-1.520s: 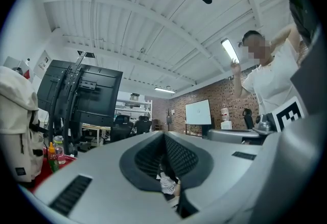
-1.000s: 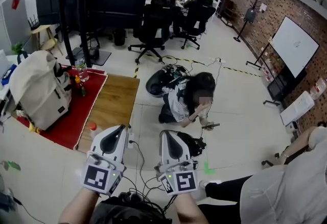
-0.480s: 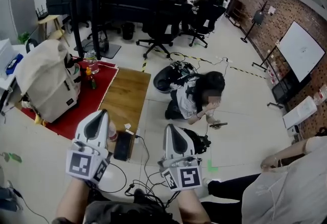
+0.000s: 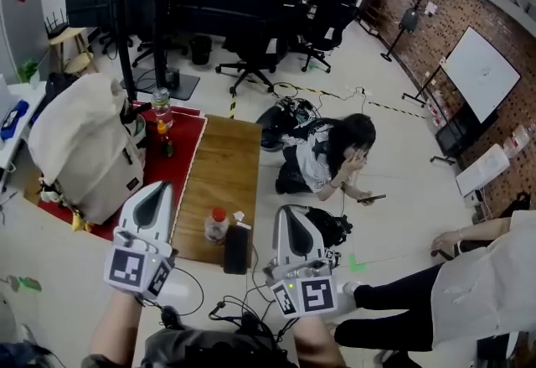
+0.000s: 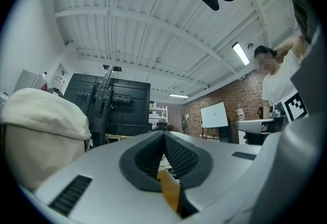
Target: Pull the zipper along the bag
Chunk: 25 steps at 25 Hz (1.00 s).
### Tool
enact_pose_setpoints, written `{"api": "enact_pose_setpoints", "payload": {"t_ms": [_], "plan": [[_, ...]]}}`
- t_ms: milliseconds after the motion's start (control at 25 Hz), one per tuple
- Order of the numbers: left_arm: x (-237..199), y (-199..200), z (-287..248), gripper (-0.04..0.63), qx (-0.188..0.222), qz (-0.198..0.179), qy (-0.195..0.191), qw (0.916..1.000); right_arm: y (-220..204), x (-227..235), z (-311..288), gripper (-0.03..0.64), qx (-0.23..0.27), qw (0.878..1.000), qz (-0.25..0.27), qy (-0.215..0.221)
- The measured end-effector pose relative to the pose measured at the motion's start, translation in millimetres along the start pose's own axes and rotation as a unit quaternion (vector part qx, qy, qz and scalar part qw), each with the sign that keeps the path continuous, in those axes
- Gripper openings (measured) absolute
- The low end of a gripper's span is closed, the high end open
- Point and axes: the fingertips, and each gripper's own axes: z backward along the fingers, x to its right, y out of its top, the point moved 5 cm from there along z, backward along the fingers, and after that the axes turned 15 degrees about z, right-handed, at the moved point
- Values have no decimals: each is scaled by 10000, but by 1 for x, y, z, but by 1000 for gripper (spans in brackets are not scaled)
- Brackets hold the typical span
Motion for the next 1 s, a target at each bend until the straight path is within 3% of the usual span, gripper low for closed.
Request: {"api": "enact_pose_setpoints", "payload": {"t_ms": [320, 600, 800, 1000], "plan": [[-120, 21, 29, 28, -94, 188, -210, 9996, 28, -122, -48, 12, -67, 9993, 365, -61], [-204, 33, 80, 29, -244, 265, -317, 9988, 48, -232, -73, 12, -32, 9994, 350, -13], [-242, 42, 109, 29, -356, 262, -241, 9987, 54, -285, -85, 12, -37, 9995, 254, 165], [-256, 35, 119, 29, -408, 295, -45, 9987, 47, -302, -90, 12, -74, 9992, 134, 366]]}}
